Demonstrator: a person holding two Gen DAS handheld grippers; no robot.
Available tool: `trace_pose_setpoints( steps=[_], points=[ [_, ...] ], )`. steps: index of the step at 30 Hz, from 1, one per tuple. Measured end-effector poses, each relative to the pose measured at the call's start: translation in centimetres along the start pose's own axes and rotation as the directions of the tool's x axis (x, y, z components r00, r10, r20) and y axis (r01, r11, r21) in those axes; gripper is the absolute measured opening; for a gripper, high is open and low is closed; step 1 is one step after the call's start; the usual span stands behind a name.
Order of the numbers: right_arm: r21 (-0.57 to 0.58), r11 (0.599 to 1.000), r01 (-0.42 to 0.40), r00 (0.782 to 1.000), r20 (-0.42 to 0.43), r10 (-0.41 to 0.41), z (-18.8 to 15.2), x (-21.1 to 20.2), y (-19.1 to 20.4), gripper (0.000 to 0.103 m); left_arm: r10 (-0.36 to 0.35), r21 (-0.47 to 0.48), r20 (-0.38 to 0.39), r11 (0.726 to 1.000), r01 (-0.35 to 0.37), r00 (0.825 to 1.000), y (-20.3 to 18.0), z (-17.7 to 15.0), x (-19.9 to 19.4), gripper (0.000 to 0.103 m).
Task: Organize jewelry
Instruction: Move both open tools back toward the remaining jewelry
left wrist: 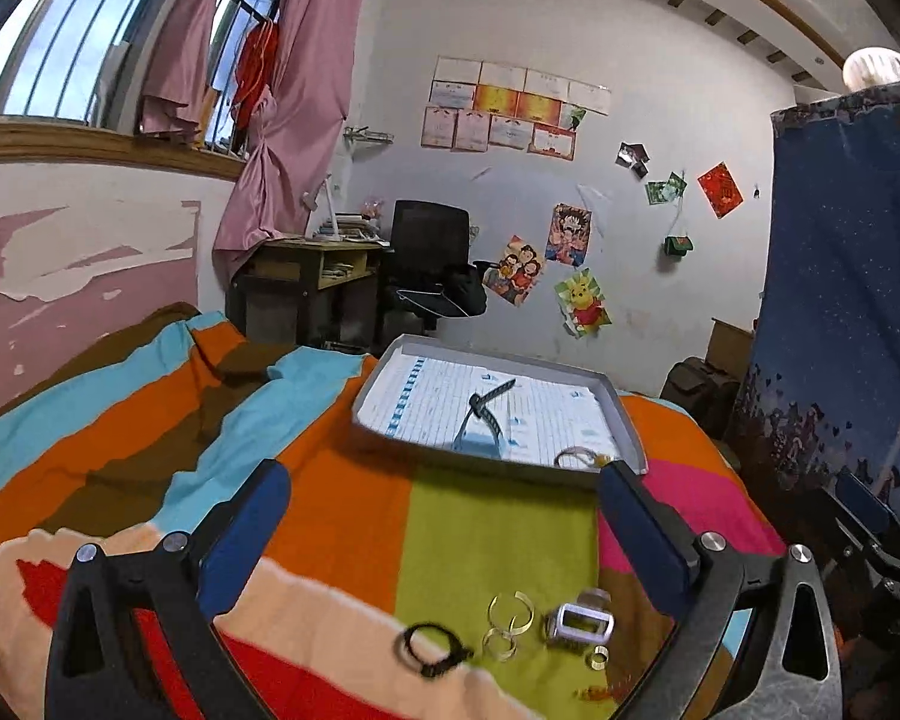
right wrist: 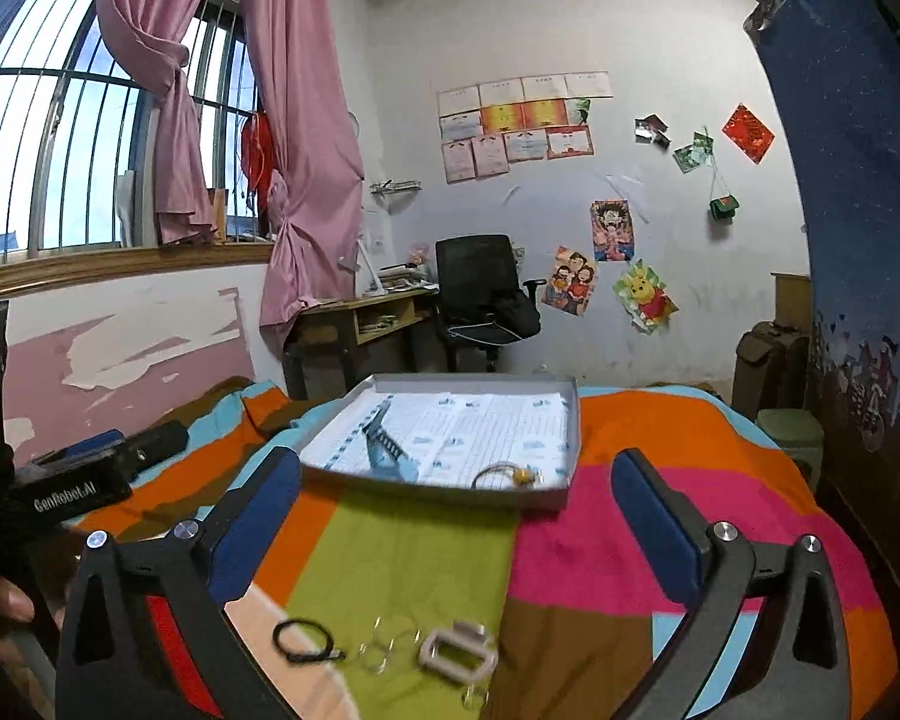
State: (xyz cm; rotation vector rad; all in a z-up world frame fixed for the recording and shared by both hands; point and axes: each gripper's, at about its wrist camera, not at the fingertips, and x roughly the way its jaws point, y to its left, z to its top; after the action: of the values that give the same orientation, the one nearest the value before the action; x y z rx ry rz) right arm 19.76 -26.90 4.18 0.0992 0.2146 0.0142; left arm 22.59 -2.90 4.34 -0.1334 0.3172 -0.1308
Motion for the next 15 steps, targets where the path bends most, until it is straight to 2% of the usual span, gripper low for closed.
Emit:
trace_pose_setpoints(
  steps=[7,15],
  points=[
    [-0.036,0.998,0.042,0.999,0.015,-0.041,-2.7,-4.8,0.3,0.102,0.057,0.019,0.036,0.998,-0.058,0.998,1.4,-3.2,-5.0,0.103],
    [-0.04,0.997,0.072,0.997,-0.016,-0.073,-4.2,-8.9,1.3,0.102,0.072,0.028,-0.015,0.997,-0.071,0.997,2.6,-6.7,-7.8,0.103]
  ],
)
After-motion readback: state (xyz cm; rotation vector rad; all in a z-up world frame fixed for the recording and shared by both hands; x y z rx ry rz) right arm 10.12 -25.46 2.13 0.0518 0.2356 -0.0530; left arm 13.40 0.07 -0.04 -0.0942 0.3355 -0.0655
